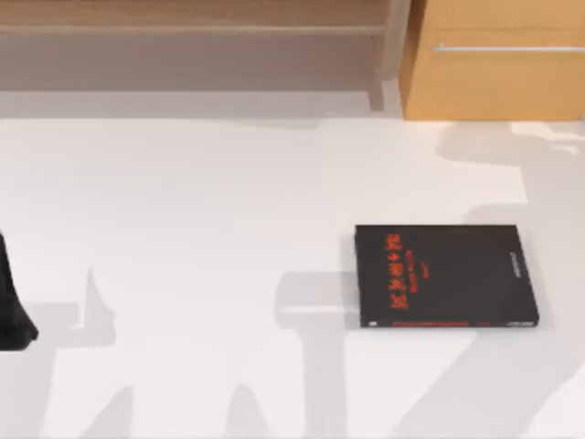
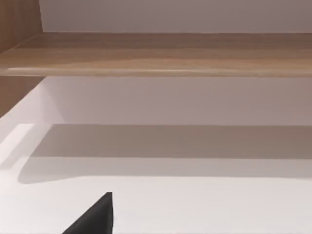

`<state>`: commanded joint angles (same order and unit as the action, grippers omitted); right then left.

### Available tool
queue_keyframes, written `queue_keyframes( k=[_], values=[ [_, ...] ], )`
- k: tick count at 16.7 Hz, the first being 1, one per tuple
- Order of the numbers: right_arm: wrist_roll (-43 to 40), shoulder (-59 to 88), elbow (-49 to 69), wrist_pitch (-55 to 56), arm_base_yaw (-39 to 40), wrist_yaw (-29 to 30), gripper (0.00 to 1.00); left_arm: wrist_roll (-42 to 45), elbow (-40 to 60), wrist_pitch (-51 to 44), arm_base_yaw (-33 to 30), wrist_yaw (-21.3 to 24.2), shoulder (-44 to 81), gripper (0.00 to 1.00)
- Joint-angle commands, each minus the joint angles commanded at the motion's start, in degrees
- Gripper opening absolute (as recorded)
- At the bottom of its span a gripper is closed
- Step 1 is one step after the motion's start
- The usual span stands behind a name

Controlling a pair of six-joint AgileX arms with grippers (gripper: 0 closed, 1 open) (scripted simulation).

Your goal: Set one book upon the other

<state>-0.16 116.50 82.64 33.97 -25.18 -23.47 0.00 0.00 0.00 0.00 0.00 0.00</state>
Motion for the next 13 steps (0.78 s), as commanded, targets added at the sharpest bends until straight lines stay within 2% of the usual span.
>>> queue_keyframes(
  k=[5, 9, 13],
  values=[
    [0.0, 4.2, 6.4, -2.2, 0.9, 1.0, 1.00, 0.0, 0.0, 0.0, 0.0, 0.0, 0.0, 1.00],
    [0.0, 4.6, 6.9, -2.4, 1.0, 1.1, 1.00, 0.0, 0.0, 0.0, 0.0, 0.0, 0.0, 1.00],
    [0.0, 4.6, 6.9, -2.4, 1.0, 1.1, 0.70, 0.0, 0.0, 0.0, 0.0, 0.0, 0.0, 1.00]
  ],
)
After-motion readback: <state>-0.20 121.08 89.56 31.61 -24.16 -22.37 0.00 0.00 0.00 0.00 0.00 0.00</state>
